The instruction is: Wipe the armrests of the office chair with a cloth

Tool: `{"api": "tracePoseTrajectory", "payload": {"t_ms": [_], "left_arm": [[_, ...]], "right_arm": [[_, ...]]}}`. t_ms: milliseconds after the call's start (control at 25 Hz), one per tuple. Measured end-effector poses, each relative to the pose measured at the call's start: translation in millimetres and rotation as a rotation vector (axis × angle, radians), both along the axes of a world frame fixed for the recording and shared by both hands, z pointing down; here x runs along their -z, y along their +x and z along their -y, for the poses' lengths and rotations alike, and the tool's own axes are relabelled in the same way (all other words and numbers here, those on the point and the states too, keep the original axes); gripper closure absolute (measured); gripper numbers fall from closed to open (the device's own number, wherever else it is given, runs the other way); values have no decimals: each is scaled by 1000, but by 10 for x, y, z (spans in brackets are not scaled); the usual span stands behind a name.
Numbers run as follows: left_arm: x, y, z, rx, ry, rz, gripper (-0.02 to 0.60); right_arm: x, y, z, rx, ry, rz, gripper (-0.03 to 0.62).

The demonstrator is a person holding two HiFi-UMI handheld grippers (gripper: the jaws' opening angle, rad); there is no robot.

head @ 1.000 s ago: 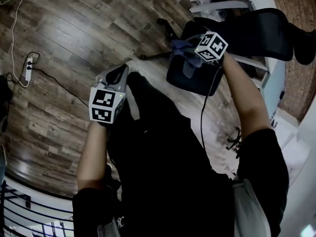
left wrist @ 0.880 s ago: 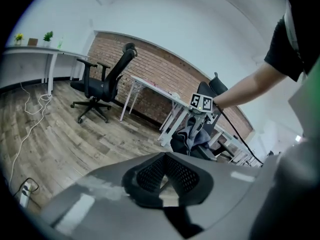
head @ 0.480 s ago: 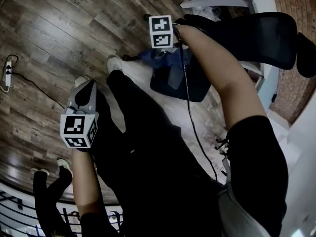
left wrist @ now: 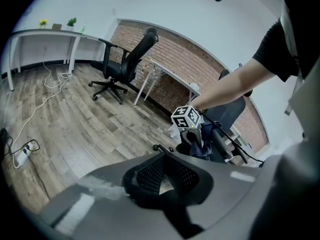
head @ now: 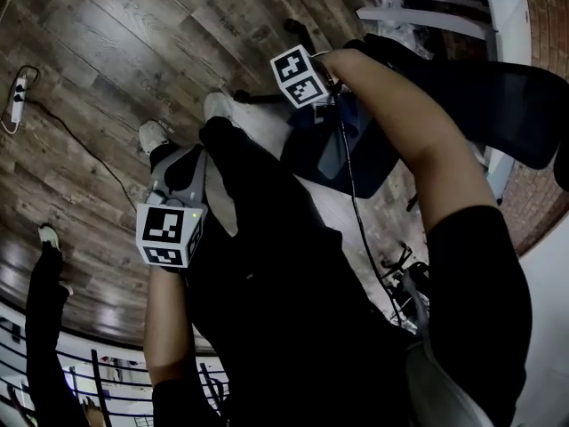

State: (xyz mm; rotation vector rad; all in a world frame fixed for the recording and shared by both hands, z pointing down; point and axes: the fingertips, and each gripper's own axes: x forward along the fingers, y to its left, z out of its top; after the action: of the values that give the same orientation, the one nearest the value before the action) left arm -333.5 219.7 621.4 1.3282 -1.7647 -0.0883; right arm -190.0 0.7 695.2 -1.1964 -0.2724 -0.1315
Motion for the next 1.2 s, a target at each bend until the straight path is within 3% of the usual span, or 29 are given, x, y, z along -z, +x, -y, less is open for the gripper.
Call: {"api": "tracePoseTrajectory", "payload": {"t_ms": [200,520,960,1200], "left_arm": [[-57,-21,91,15,-12,-7,575],[-143,-11,225,10,-31,-8,575],[-293,-28,390,-19,-66,-9,575],[-295,-36,466,-28,-72,-9,575]], "right_arm": [[-152,18,72,56,-40,17,559],[-637,-167,173,-24,-51,183,557],[-1443,-503,505,-149,111,426,556],[-1480,-785,878,-69,188,540,556]]}}
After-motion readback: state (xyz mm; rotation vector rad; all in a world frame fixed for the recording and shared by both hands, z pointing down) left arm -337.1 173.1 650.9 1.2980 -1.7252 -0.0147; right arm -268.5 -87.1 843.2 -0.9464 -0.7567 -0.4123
